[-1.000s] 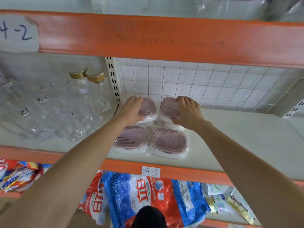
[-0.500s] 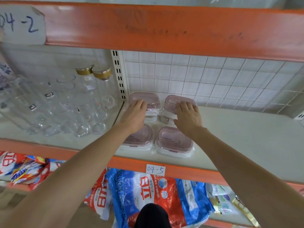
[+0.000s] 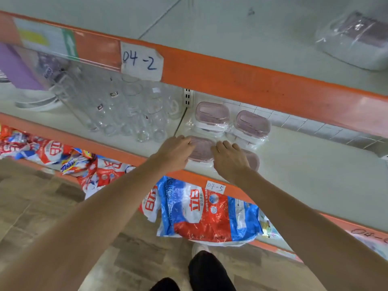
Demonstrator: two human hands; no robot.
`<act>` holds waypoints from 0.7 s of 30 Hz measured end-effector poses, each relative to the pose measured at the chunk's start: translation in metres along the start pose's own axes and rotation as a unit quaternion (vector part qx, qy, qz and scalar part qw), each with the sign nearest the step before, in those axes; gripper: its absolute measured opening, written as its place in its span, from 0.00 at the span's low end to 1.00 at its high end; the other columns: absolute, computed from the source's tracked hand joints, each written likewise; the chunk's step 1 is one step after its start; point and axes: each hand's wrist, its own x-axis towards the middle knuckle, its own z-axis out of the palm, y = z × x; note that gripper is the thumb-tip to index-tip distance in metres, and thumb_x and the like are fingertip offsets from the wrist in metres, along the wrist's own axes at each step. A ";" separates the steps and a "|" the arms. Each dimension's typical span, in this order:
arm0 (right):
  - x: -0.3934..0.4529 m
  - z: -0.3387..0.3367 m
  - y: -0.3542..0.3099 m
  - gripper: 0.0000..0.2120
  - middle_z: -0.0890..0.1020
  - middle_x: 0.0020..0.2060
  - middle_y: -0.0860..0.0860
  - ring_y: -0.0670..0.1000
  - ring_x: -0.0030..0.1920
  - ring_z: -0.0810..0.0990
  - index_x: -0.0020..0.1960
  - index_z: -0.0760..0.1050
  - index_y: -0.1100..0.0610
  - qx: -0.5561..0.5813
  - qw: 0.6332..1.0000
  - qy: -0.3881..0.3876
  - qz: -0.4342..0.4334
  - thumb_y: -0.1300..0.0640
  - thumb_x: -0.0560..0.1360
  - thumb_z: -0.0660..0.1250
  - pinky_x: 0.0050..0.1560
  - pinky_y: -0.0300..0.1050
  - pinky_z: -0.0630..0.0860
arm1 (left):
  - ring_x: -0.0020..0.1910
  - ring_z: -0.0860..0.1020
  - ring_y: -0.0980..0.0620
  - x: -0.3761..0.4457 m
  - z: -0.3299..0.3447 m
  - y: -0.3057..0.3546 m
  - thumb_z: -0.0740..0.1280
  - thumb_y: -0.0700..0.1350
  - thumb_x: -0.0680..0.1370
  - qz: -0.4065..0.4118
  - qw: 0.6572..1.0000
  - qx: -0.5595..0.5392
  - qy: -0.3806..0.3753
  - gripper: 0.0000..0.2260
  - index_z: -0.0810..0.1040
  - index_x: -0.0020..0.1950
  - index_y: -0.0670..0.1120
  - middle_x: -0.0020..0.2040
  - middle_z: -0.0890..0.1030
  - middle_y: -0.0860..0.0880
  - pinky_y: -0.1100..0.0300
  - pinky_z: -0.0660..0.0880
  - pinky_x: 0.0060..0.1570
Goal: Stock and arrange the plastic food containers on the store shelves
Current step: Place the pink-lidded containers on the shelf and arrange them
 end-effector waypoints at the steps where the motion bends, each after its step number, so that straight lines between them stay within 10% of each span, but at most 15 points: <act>1: -0.003 -0.008 -0.006 0.19 0.70 0.63 0.55 0.56 0.63 0.68 0.67 0.65 0.59 0.005 1.000 -0.012 -0.013 0.56 0.77 0.59 0.62 0.48 0.65 | 0.56 0.74 0.49 -0.011 -0.007 -0.002 0.62 0.41 0.77 -0.005 1.000 -0.005 -0.008 0.15 0.71 0.64 0.42 0.58 0.74 0.46 0.56 0.75 0.53; 21: -0.135 -0.201 -0.028 0.19 0.73 0.63 0.52 0.53 0.64 0.70 0.67 0.67 0.56 0.088 0.995 0.046 0.017 0.52 0.78 0.60 0.61 0.47 0.68 | 0.43 0.78 0.49 -0.121 -0.190 0.027 0.61 0.45 0.75 0.080 0.993 0.012 0.080 0.08 0.78 0.47 0.44 0.43 0.79 0.49 0.61 0.68 0.35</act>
